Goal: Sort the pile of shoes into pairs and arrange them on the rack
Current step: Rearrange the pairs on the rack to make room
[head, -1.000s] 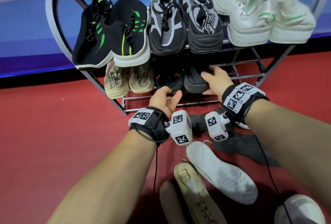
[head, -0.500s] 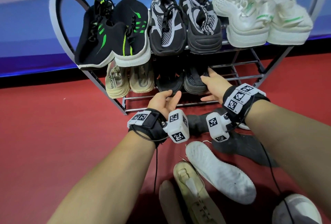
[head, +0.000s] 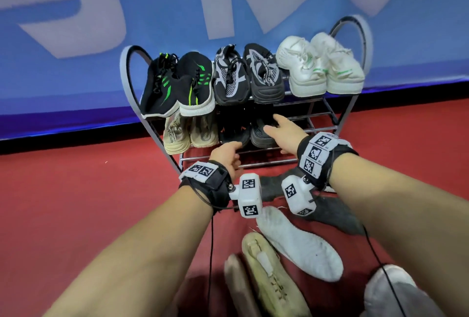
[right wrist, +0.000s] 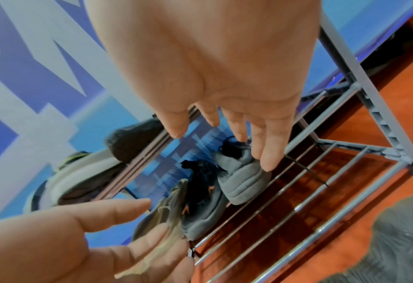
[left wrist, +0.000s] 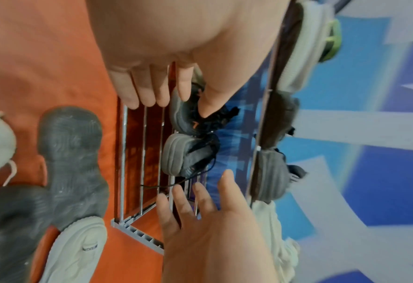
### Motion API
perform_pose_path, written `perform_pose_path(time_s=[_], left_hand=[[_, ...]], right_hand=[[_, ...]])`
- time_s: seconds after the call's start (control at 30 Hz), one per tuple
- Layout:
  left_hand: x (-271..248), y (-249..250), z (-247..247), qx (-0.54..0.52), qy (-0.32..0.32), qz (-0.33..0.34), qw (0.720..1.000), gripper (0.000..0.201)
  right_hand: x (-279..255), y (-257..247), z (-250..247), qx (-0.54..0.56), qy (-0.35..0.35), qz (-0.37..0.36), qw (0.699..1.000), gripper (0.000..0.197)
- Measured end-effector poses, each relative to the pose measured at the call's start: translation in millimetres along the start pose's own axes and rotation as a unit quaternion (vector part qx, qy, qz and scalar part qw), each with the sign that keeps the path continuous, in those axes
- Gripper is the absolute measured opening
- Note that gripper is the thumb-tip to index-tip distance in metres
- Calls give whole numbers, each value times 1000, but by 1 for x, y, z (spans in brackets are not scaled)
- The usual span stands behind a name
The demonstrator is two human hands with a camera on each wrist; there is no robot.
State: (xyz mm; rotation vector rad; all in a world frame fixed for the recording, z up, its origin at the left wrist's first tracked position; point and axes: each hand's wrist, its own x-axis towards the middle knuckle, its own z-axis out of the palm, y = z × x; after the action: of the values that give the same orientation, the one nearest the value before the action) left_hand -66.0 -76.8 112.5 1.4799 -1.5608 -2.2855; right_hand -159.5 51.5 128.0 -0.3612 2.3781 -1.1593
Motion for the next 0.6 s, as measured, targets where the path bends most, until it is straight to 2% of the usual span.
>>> perform_pose_path(time_s=[0.17, 0.3, 0.43, 0.6], left_hand=[[-48, 31, -25, 37, -16, 60, 997, 22], [-83, 63, -50, 55, 8, 127, 990, 29], [-120, 88, -71, 105, 13, 190, 976, 24], [-149, 111, -102, 224, 50, 264, 937, 8]], right_hand=[[-44, -41, -21, 7, 14, -44, 999, 62], [-75, -77, -30, -1, 26, -77, 997, 63], [-102, -111, -33, -23, 21, -114, 993, 57], [-123, -151, -31, -42, 17, -139, 989, 58]])
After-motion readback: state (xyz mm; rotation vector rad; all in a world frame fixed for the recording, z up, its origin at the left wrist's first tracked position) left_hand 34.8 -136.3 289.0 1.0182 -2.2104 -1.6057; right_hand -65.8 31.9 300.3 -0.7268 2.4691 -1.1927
